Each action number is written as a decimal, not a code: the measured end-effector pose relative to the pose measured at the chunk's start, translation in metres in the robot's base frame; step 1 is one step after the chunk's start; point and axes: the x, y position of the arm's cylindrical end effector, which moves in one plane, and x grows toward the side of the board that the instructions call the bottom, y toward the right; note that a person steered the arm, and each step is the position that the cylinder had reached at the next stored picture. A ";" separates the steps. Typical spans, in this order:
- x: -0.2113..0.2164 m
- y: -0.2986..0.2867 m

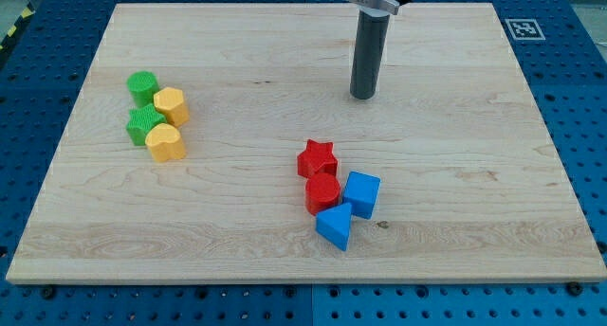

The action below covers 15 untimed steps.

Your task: Push the group of blocks up a bit

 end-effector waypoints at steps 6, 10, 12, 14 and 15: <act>0.175 0.042; 0.235 -0.007; 0.217 -0.054; 0.217 -0.062; 0.217 -0.085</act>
